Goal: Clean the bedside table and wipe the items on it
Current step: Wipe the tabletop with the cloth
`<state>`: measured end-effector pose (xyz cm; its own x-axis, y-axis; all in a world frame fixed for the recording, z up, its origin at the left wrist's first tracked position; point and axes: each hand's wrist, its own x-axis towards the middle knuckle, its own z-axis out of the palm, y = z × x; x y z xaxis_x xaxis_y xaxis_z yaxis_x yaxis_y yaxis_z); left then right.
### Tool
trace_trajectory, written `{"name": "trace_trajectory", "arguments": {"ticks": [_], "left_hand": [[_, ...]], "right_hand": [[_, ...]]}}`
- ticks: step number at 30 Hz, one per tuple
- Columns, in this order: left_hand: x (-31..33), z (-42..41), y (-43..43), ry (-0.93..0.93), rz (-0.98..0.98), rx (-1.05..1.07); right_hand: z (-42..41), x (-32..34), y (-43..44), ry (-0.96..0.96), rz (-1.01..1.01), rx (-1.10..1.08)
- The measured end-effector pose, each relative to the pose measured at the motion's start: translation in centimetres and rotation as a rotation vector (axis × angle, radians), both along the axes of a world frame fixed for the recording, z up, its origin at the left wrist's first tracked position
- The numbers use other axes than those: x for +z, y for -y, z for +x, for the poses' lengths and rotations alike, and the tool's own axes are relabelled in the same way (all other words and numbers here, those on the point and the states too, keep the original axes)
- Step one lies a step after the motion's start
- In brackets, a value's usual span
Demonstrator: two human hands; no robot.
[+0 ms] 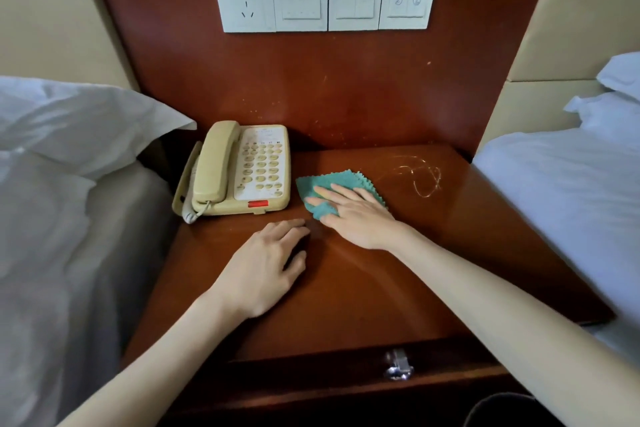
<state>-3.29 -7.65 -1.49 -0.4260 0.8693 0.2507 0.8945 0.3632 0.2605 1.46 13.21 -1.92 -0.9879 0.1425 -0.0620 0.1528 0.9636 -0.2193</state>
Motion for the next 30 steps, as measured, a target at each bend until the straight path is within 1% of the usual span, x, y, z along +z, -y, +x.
{"name": "trace_trajectory", "arguments": {"ticks": [9,16,21,30], "left_hand": [[-0.3,-0.1,-0.1,0.002,0.01,0.006],[-0.4,-0.3,-0.1,0.009,0.019,0.006],[-0.3,-0.3,0.0,0.005,0.013,-0.009],[0.0,-0.2,-0.1,0.026,0.002,0.005]], "right_hand": [[-8.5,-0.1,-2.1,0.007,0.062,-0.087],[-12.4,0.1,-3.6,-0.003,0.083,-0.149],[-12.2,0.8,-3.5,-0.015,0.012,-0.197],[-7.1,0.2,-2.5,0.004,0.005,-0.146]]}}
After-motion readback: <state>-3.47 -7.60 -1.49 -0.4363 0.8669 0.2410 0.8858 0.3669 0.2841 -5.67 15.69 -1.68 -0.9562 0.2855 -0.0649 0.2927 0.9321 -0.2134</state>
